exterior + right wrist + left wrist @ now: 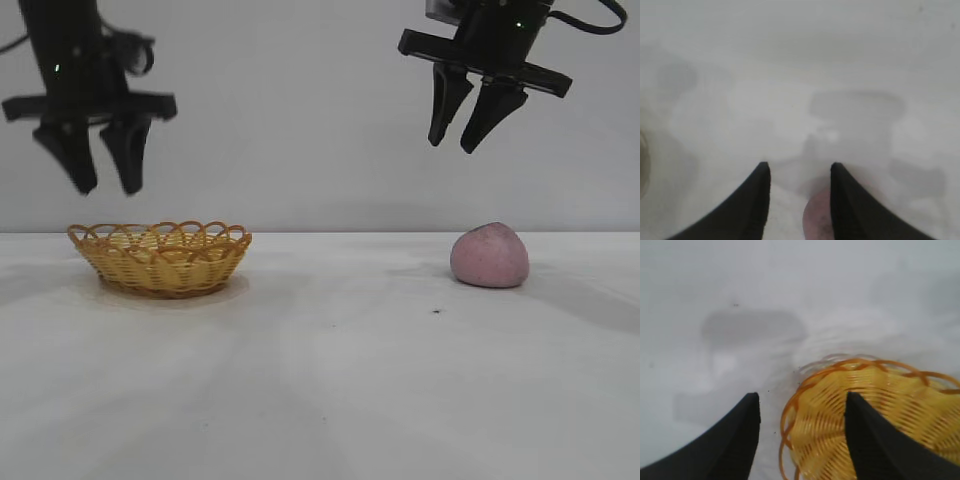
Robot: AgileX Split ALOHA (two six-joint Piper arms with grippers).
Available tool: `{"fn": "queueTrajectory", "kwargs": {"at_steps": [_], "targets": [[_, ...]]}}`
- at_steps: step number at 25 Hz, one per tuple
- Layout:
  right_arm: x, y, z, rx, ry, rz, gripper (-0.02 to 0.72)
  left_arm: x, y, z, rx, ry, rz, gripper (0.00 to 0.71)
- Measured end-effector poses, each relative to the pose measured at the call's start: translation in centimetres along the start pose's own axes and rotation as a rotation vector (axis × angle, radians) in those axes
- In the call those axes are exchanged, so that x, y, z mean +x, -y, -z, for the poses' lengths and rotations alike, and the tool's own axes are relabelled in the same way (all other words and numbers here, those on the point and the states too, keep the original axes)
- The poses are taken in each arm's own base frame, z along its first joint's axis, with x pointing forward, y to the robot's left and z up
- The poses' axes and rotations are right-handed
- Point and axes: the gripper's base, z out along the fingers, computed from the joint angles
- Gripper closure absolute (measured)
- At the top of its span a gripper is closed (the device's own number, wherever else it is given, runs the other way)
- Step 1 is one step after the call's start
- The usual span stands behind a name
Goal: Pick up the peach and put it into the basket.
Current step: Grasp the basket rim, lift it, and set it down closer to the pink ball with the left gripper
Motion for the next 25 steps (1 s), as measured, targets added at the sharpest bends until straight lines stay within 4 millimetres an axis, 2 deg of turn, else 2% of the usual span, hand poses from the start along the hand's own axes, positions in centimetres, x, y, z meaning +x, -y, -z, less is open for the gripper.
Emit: {"fn": "queueTrajectory", "kwargs": {"at_steps": [2, 3, 4, 8, 9, 11, 13, 15, 17, 20, 22, 25], "targets": [[0.0, 0.0, 0.0, 0.000, 0.001, 0.000, 0.456, 0.1, 0.2, -0.4, 0.028, -0.008, 0.002, 0.566], [0.0, 0.0, 0.0, 0.000, 0.001, 0.000, 0.456, 0.1, 0.4, -0.4, 0.046, -0.007, 0.005, 0.612], [0.0, 0.0, 0.0, 0.000, 0.002, 0.000, 0.456, 0.0, 0.6, -0.3, 0.068, -0.004, 0.011, 0.643], [0.0, 0.0, 0.0, 0.000, 0.004, 0.000, 0.456, -0.1, 1.7, 0.6, 0.189, 0.018, 0.112, 0.639], [0.0, 0.0, 0.0, 0.000, 0.004, 0.000, 0.456, 0.1, 2.0, 1.2, 0.221, 0.036, 0.150, 0.710], [0.0, 0.0, 0.0, 0.000, -0.003, 0.000, 0.456, 0.7, 2.5, 2.7, 0.301, 0.115, 0.270, 0.710], [0.1, 0.0, 0.0, -0.001, -0.006, 0.000, 0.456, 2.6, 3.1, 4.4, 0.377, 0.180, 0.364, 0.710], [0.1, 0.0, 0.0, -0.001, -0.006, 0.000, 0.456, 5.0, 4.4, 5.4, 0.457, 0.216, 0.456, 0.710], [0.1, 0.0, 0.0, -0.001, -0.006, 0.000, 0.456, 7.9, 5.9, 4.8, 0.477, 0.217, 0.490, 0.710], [0.1, 0.0, 0.0, -0.002, -0.007, -0.001, 0.456, 10.8, 7.5, 3.4, 0.476, 0.187, 0.558, 0.710], [0.1, 0.0, 0.0, -0.001, -0.008, 0.000, 0.456, 11.8, 8.4, 2.8, 0.469, 0.168, 0.544, 0.710], [0.1, 0.0, 0.0, -0.003, -0.011, -0.001, 0.456, 12.2, 9.1, 2.1, 0.472, 0.150, 0.542, 0.710]]}}
